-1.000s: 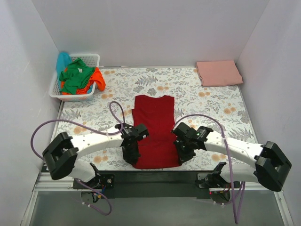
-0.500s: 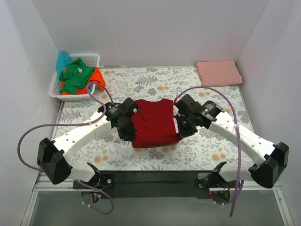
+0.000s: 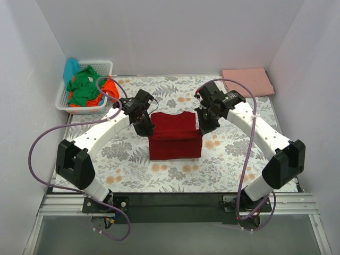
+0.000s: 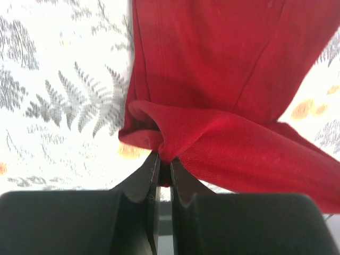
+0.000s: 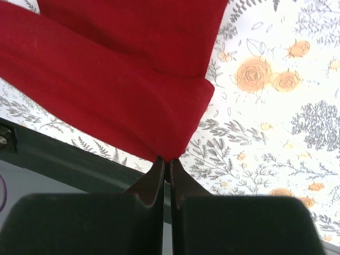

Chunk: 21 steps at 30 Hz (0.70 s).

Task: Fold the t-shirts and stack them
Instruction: Fold the tshirt

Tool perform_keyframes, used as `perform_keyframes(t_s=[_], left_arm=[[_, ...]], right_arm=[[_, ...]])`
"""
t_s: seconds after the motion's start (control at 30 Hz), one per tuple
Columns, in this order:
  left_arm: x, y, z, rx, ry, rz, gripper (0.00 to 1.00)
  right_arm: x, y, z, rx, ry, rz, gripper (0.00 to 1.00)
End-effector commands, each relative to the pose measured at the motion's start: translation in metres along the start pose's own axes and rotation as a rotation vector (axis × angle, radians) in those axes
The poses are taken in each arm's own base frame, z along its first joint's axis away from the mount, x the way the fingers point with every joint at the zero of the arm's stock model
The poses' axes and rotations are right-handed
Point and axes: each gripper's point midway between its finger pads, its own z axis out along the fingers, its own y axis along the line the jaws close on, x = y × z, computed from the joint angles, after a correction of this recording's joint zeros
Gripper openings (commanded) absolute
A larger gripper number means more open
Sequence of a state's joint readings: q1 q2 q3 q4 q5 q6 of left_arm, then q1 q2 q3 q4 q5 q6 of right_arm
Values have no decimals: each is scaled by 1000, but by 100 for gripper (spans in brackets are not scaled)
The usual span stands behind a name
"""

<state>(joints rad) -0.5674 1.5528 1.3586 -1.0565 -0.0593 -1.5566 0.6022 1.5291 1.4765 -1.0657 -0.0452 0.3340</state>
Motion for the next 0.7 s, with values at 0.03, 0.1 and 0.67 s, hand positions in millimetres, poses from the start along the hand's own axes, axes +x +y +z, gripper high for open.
perform_keyframes(t_s=[0.03, 0.1, 0.67], left_arm=[[-40, 0, 9, 12, -66, -5, 0], [-47, -2, 15, 23, -61, -8, 0], [-117, -4, 133, 24, -115, -16, 0]], right_arm=[[-35, -1, -1, -34, -36, -37, 1], [-45, -2, 3, -36, -37, -35, 1], [-107, -64, 112, -51, -24, 99, 1]])
